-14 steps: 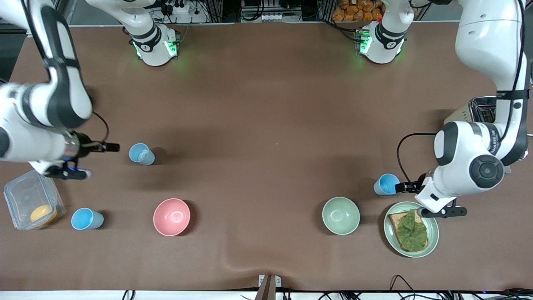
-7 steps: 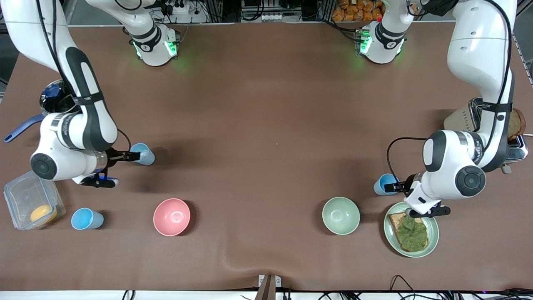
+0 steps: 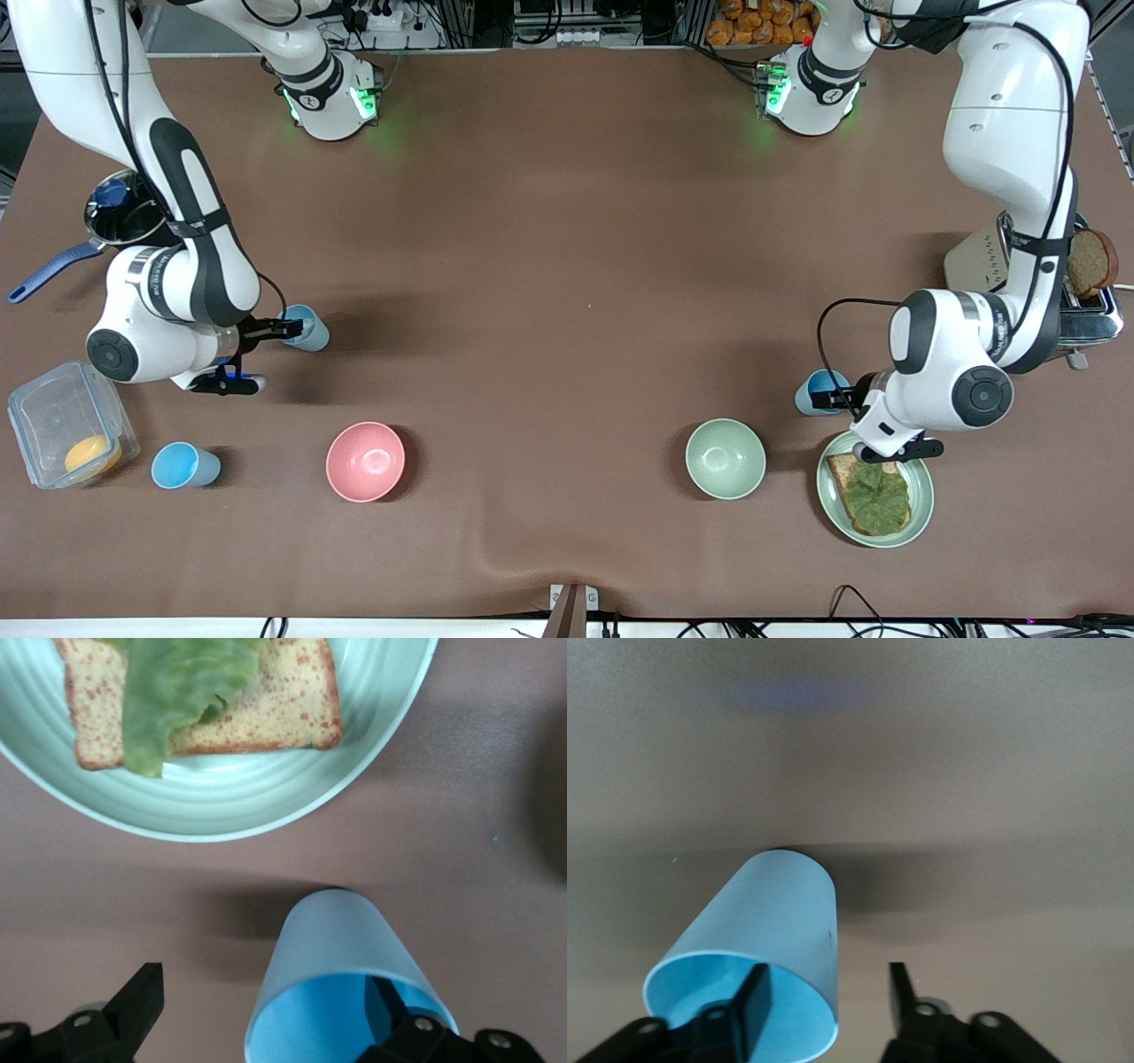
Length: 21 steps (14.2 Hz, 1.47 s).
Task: Stack blue cups with both arms
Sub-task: 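Carry the blue cup to mid-table with the right gripper while the left lifts its cup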
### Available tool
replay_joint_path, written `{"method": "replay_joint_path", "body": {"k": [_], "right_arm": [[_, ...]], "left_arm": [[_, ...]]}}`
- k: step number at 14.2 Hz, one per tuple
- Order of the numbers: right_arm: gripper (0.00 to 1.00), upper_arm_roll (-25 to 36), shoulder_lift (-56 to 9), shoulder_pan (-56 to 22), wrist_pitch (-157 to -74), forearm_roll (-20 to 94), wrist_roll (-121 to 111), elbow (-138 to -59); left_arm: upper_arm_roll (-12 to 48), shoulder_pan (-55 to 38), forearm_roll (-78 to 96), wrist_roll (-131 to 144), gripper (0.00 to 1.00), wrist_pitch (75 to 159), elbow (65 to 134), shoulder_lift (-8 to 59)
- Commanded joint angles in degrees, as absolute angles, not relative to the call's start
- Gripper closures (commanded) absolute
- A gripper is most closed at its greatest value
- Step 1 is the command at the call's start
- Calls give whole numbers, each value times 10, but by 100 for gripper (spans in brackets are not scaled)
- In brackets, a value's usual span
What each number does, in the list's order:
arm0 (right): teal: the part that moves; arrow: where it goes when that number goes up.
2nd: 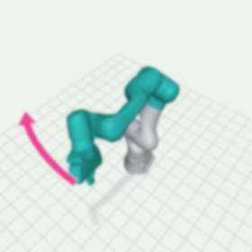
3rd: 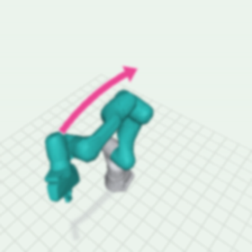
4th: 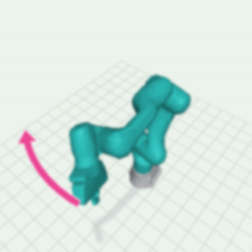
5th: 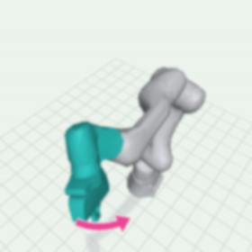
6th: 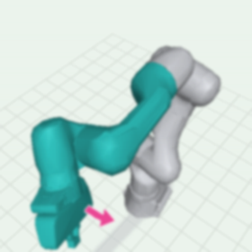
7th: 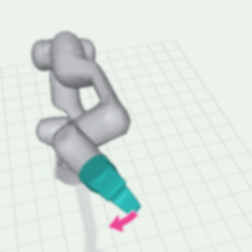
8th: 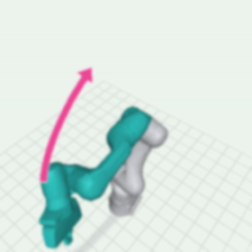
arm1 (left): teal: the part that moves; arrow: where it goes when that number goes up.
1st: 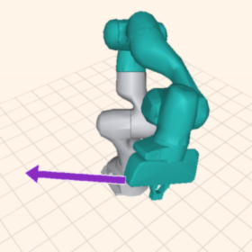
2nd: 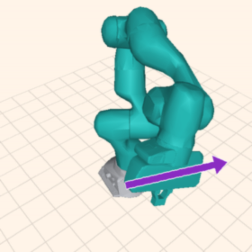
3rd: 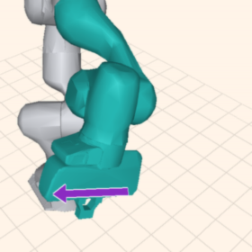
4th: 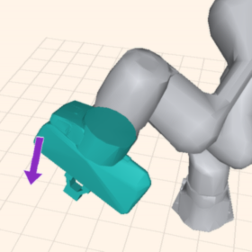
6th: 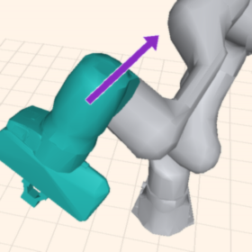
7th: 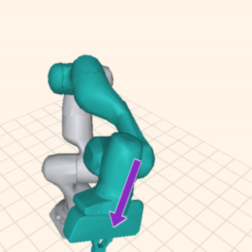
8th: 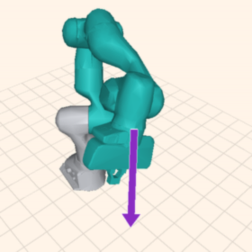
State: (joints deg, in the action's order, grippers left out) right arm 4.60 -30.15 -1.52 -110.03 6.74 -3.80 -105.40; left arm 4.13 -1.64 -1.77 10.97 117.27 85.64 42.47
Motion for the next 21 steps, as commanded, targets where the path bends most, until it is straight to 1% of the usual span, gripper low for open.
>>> {"method": "replay_joint_path", "body": {"k": [1,2,4,5,6,7,8,9,11,14,16,18,19,20,21], "right_arm": [[100,43,-302,-11,-1097,77,-40,-1045],[100,43,-302,-10,-1096,77,-40,-1045],[100,42,-301,-11,-1092,77,-40,-1042],[100,42,-301,-9,-1080,78,-41,-1036],[100,42,-300,-8,-1065,79,-40,-1029],[100,42,-296,-10,-1045,89,-40,-1019],[100,43,-295,-10,-1015,102,-40,-1003],[100,43,-294,-11,-981,107,-40,-980],[100,43,-290,-16,-916,109,-36,-937],[100,41,-284,-40,-843,150,30,-895],[100,41,-270,-88,-832,178,115,-877],[100,41,-270,-137,-842,206,180,-869],[100,43,-272,-151,-856,244,199,-869],[100,43,-277,-169,-887,277,224,-872],[100,43,-282,-195,-929,285,251,-877]], "left_arm": [[40,-18,-4,115,0,1182,853,430],[40,-18,2,115,12,1187,853,432],[40,-16,4,112,43,1192,853,437],[40,-18,3,108,54,1192,853,436],[40,-18,0,103,61,1192,853,436],[40,-18,-2,102,64,1192,853,436],[40,-21,-3,102,71,1192,855,436],[40,-20,-4,102,79,1190,856,435],[40,-21,-4,102,100,1188,859,434],[40,-23,0,103,100,1189,855,432],[40,-23,0,105,100,1188,853,429],[42,-20,4,107,100,1188,852,417],[42,-22,4,112,100,1187,850,407],[42,-25,5,112,100,1185,850,395],[42,-25,4,110,100,1185,850,388]]}}
